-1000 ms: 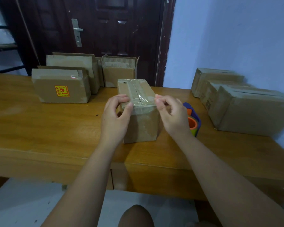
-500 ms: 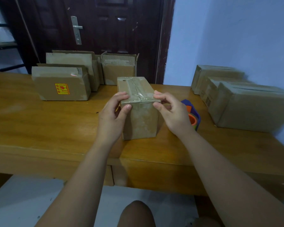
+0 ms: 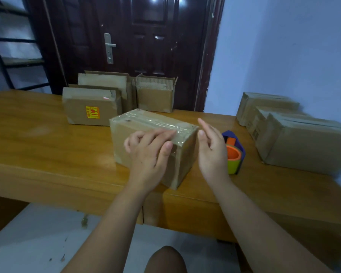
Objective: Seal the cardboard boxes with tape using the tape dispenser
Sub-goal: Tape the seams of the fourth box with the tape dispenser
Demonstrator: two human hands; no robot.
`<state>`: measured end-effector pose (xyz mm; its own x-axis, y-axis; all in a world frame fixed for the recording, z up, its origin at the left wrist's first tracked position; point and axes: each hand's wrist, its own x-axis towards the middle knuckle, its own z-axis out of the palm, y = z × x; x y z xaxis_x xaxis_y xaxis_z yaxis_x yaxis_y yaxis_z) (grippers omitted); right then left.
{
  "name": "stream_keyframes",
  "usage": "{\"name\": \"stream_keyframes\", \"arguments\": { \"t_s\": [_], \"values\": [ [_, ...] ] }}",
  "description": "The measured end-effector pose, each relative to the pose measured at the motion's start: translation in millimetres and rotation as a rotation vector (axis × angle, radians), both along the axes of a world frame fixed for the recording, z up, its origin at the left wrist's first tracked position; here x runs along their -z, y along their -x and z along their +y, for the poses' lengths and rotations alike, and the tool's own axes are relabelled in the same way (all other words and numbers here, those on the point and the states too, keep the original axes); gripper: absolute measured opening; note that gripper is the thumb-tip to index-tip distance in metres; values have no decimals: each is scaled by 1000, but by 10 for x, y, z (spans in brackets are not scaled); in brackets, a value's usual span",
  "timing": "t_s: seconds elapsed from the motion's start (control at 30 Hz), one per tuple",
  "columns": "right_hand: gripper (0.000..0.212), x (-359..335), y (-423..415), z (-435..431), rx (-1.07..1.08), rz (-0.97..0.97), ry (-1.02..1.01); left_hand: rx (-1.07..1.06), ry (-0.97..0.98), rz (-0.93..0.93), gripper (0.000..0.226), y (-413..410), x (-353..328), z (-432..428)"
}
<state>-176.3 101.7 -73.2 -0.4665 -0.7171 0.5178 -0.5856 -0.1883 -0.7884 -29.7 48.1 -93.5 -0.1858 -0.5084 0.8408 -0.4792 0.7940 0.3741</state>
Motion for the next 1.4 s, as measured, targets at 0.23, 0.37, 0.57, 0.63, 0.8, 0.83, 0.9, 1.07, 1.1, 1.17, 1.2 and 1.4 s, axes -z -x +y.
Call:
{"name": "stream_keyframes", "arguments": {
  "t_s": [0.23, 0.37, 0.57, 0.63, 0.8, 0.83, 0.9, 1.07, 1.1, 1.17, 1.2, 1.4],
  "values": [
    [53, -12, -352, 158, -138, -430, -147, -209, -559, 570, 47, -326, -129, -184],
    [60, -13, -412, 206, -247, -526, -273, -6, -803, 852, 44, -405, -199, -210],
    [69, -201, -234, 369, -223, -454, 78, 175, -634, 892, 20, -312, -436, 75],
    [54, -280, -76, 457, -69, -450, 224, 277, -594, 836, 20, -148, -494, 182],
    [41, -455, 478, 812, 248, -481, 464, 542, -598, 634, 34, 506, -528, 531],
    [38, -456, 618, 893, 318, -483, 493, 588, -622, 598, 33, 649, -524, 601],
    [41, -425, 905, 1051, 446, -474, 532, 679, -687, 515, 31, 942, -499, 740],
    [36, -194, 1530, 1396, 597, -482, 517, 735, -832, 364, 17, 1587, -314, 975],
    [35, -143, 1625, 1448, 610, -478, 504, 742, -852, 362, 14, 1691, -276, 1003],
    [36, -39, 1793, 1537, 643, -480, 485, 767, -892, 357, 16, 1875, -211, 1066],
    [40, 9, 1879, 1574, 661, -480, 472, 774, -910, 343, 18, 1955, -176, 1097],
    [60, 207, 2214, 1695, 710, -432, 338, 801, -975, 242, 42, 2252, -43, 1243]
  ]
}}
